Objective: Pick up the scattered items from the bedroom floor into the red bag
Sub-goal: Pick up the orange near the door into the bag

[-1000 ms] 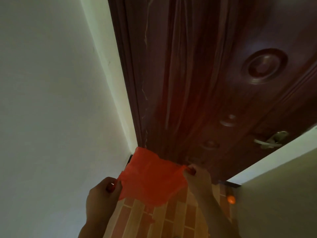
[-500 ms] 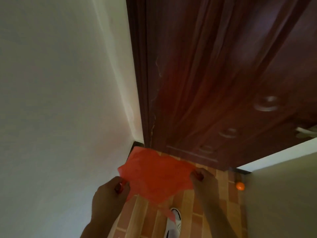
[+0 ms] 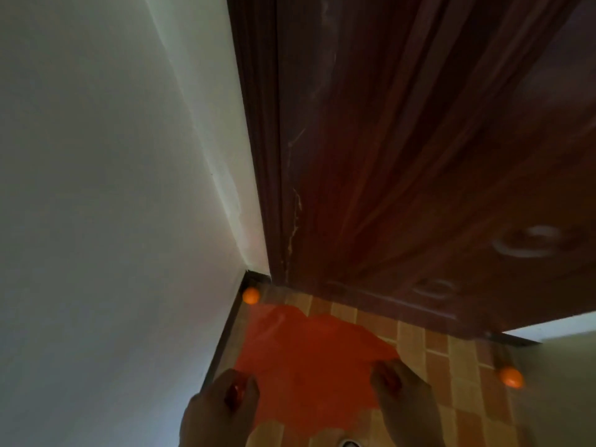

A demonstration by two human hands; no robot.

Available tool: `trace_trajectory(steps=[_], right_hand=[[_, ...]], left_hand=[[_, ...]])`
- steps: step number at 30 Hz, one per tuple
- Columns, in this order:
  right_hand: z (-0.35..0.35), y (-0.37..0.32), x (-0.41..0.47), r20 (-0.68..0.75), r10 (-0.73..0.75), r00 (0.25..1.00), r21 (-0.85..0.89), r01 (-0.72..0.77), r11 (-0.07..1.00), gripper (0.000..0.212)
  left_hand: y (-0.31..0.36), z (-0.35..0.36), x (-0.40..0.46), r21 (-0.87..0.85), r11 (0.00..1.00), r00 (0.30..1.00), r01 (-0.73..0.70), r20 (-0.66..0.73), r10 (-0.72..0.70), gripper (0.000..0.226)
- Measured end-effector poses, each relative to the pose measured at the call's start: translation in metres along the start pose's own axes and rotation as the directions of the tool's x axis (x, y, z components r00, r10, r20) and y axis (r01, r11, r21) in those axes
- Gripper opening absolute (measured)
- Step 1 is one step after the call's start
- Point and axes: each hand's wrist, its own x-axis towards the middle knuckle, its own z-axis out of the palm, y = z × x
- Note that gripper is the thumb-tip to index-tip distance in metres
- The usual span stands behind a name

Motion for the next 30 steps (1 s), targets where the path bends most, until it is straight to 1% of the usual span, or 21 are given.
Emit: trace_trajectory(steps=[1, 2, 3, 4, 5, 7, 8, 10, 13, 14, 16, 17, 19, 21, 23, 26, 28, 29, 30], right_hand=[[0.011, 0.01, 0.006, 0.001, -0.011, 1.0, -0.015, 0.011, 1.0, 0.035], [0.021, 0.019, 0.012, 0.006, -0.029, 1.0, -0.039, 0.03, 0.999, 0.034], [0.029, 0.026, 0.018, 0.018, -0.045, 0.999, -0.066, 0.046, 0.997, 0.031], [0.037, 0.032, 0.024, 0.022, -0.061, 0.998, -0.091, 0.063, 0.994, 0.026], [0.045, 0.038, 0.03, 0.019, -0.081, 0.997, -0.11, 0.082, 0.991, 0.019], [0.063, 0.048, 0.047, -0.002, -0.116, 0.993, -0.15, 0.114, 0.982, 0.007], [0.071, 0.053, 0.057, -0.009, -0.142, 0.99, -0.17, 0.138, 0.976, 0.007], [0.088, 0.062, 0.079, -0.013, -0.221, 0.975, -0.209, 0.214, 0.954, 0.016], [0.113, 0.069, 0.108, -0.006, -0.324, 0.946, -0.3, 0.307, 0.903, 0.02], [0.122, 0.074, 0.117, -0.005, -0.378, 0.926, -0.341, 0.354, 0.871, 0.025], [0.139, 0.082, 0.131, 0.014, -0.487, 0.873, -0.42, 0.447, 0.789, 0.027], [0.148, 0.088, 0.137, 0.046, -0.536, 0.843, -0.469, 0.492, 0.733, 0.026], [0.169, 0.103, 0.149, 0.069, -0.658, 0.75, -0.581, 0.566, 0.585, 0.019], [0.187, 0.118, 0.157, 0.116, -0.722, 0.682, -0.65, 0.602, 0.464, 0.014], [0.205, 0.133, 0.161, 0.183, -0.752, 0.633, -0.687, 0.63, 0.362, 0.014], [0.225, 0.146, 0.157, 0.293, -0.729, 0.618, -0.736, 0.633, 0.24, 0.011], [0.234, 0.144, 0.151, 0.345, -0.745, 0.571, -0.708, 0.679, 0.193, 0.022], [0.239, 0.141, 0.148, 0.381, -0.759, 0.527, -0.684, 0.714, 0.153, 0.032], [0.245, 0.138, 0.147, 0.424, -0.768, 0.481, -0.663, 0.742, 0.099, 0.042]], left_hand=[[-0.009, 0.012, 0.007, -0.017, 1.0, 1.0, 0.006, -0.004, -0.006, 0.02], [-0.017, 0.024, 0.014, -0.031, 1.0, 1.0, 0.005, 0.002, -0.005, 0.025], [-0.024, 0.035, 0.019, -0.037, 0.999, 1.0, 0.007, 0.016, -0.006, 0.022], [-0.031, 0.046, 0.026, -0.03, 1.0, 1.0, -0.011, 0.02, 0.011, 0.013], [-0.036, 0.057, 0.033, -0.025, 0.999, 0.999, -0.022, 0.027, 0.023, 0.01], [-0.05, 0.08, 0.051, -0.036, 0.997, 0.998, -0.061, 0.031, 0.063, 0.021], [-0.056, 0.092, 0.059, -0.048, 0.996, 0.997, -0.078, 0.023, 0.079, 0.023], [-0.067, 0.116, 0.078, -0.054, 0.991, 0.992, -0.124, 0.0, 0.125, 0.023], [-0.087, 0.152, 0.105, -0.072, 0.978, 0.979, -0.197, -0.059, 0.193, 0.021], [-0.096, 0.164, 0.113, -0.079, 0.975, 0.975, -0.21, -0.085, 0.203, 0.021], [-0.108, 0.182, 0.129, -0.093, 0.965, 0.965, -0.244, -0.12, 0.233, 0.016], [-0.114, 0.19, 0.134, -0.103, 0.961, 0.962, -0.255, -0.127, 0.242, 0.015], [-0.13, 0.206, 0.145, -0.11, 0.953, 0.956, -0.282, -0.12, 0.269, 0.015], [-0.15, 0.222, 0.157, -0.084, 0.949, 0.949, -0.303, -0.12, 0.292, 0.026], [-0.172, 0.234, 0.17, -0.026, 0.947, 0.943, -0.32, -0.11, 0.315, 0.033], [-0.192, 0.243, 0.181, -0.004, 0.955, 0.953, -0.298, -0.064, 0.297, 0.023], [-0.202, 0.25, 0.185, -0.041, 0.961, 0.961, -0.275, -0.05, 0.273, 0.02], [-0.205, 0.252, 0.185, -0.06, 0.961, 0.963, -0.269, -0.053, 0.266, 0.016], [-0.208, 0.255, 0.186, -0.073, 0.961, 0.963, -0.265, -0.059, 0.261, 0.018]])
